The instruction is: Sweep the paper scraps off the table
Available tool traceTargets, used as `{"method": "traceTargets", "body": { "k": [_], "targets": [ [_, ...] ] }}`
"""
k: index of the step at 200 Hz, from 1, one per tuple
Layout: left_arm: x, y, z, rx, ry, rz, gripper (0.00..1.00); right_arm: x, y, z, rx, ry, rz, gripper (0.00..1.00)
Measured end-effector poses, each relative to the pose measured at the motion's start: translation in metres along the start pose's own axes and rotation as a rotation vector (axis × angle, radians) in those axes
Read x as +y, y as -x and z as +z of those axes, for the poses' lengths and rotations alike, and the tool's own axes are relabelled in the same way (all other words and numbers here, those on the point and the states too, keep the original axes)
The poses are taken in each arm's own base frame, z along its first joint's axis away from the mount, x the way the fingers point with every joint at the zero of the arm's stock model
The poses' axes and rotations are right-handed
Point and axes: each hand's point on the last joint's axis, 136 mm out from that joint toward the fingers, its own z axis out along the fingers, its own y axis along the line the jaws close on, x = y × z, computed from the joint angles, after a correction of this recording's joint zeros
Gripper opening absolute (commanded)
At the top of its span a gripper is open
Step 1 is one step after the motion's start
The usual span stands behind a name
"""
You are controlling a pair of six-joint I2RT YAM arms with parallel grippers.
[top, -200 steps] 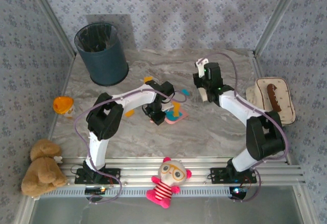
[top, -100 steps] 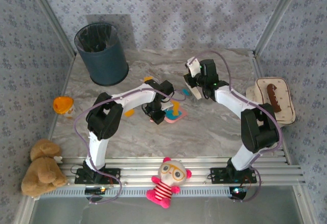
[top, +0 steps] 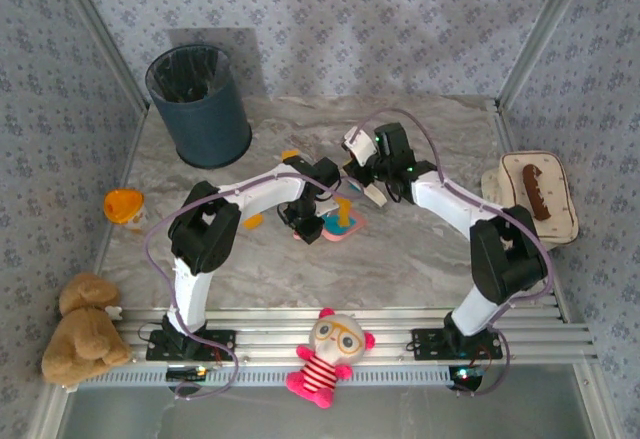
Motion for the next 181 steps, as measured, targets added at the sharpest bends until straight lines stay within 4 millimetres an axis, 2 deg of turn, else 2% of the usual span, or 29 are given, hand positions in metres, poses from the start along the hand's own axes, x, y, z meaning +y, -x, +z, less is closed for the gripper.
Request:
{"method": "traceTargets", "body": {
  "k": [85,181],
  "targets": [
    [0.000,0.000,0.000,0.001,0.000,-0.003,0.00,0.034,-0.001,-0.020,-0.006,0.096,0.005,0.00],
    [0.000,-0.001,0.000,0.005,0.000,-0.003,0.00,0.038,-0.001,-0.037,-0.021,0.063,0.049,0.00]
  ]
}}
